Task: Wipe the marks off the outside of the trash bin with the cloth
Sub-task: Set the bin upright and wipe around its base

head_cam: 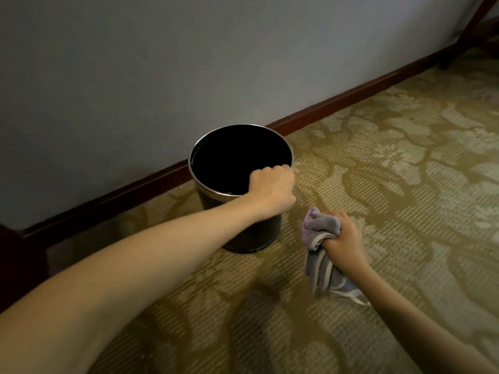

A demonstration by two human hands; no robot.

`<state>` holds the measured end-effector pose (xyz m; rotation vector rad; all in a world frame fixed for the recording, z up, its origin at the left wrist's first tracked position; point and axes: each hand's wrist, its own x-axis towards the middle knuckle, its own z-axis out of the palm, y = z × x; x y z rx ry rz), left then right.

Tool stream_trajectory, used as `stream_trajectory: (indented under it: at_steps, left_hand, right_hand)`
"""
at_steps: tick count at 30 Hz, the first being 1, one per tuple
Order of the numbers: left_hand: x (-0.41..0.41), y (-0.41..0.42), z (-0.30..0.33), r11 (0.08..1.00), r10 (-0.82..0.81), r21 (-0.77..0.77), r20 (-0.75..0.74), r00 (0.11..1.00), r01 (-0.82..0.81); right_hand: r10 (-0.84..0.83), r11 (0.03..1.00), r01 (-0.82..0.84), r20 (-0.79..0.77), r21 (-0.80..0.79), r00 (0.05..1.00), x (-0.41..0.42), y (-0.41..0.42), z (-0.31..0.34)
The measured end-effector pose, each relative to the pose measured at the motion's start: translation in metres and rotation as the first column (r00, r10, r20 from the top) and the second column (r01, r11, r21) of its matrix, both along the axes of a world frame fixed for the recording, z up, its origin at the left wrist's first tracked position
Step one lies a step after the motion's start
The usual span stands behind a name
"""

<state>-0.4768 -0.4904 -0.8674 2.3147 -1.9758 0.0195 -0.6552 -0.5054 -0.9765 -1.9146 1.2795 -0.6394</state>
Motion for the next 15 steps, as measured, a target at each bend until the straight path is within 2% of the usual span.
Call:
stream_trajectory:
  at_steps: [2,3,5,7,9,10,13,15]
  left_hand:
    - [0.007,0.004,-0.004,1.0,-0.021,-0.016,-0.003,1.0,0.021]
    - [0.013,0.007,-0.004,0.999,-0.039,-0.018,-0.049,0.998,0.038]
    - [0.029,0.018,0.0,0.998,-0.047,-0.04,-0.203,0.978,0.039]
    - [0.049,0.035,0.003,0.976,-0.068,-0.219,-0.385,0.921,-0.019]
    - [0.072,0.055,0.001,0.905,-0.137,-0.411,-0.529,0.838,-0.111]
    - [0.084,0.064,0.0,0.872,-0.155,-0.458,-0.589,0.793,-0.17]
    - [0.119,0.088,-0.01,0.749,-0.104,-0.482,-0.763,0.638,-0.454]
    - [0.139,0.101,-0.023,0.656,-0.035,-0.431,-0.837,0.546,-0.62]
  right_hand:
    - [-0.016,1.0,0.016,0.004,-0.003,1.0,-0.006,0.006,-0.003]
    - [-0.029,1.0,0.029,0.028,-0.009,0.999,-0.008,0.009,-0.004]
    - [-0.042,0.998,0.046,0.095,-0.036,0.995,-0.007,0.018,-0.004]
    - [-0.049,0.997,0.058,0.194,-0.04,0.98,0.002,0.028,-0.003]
    - [-0.068,0.997,0.072,0.321,-0.002,0.945,0.014,0.039,0.0]
    - [-0.078,0.997,0.078,0.384,0.015,0.92,0.02,0.044,0.001]
    - [-0.076,0.994,0.105,0.52,-0.027,0.851,0.045,0.052,0.007]
    - [-0.038,0.989,0.111,0.555,-0.098,0.831,0.068,0.054,0.011]
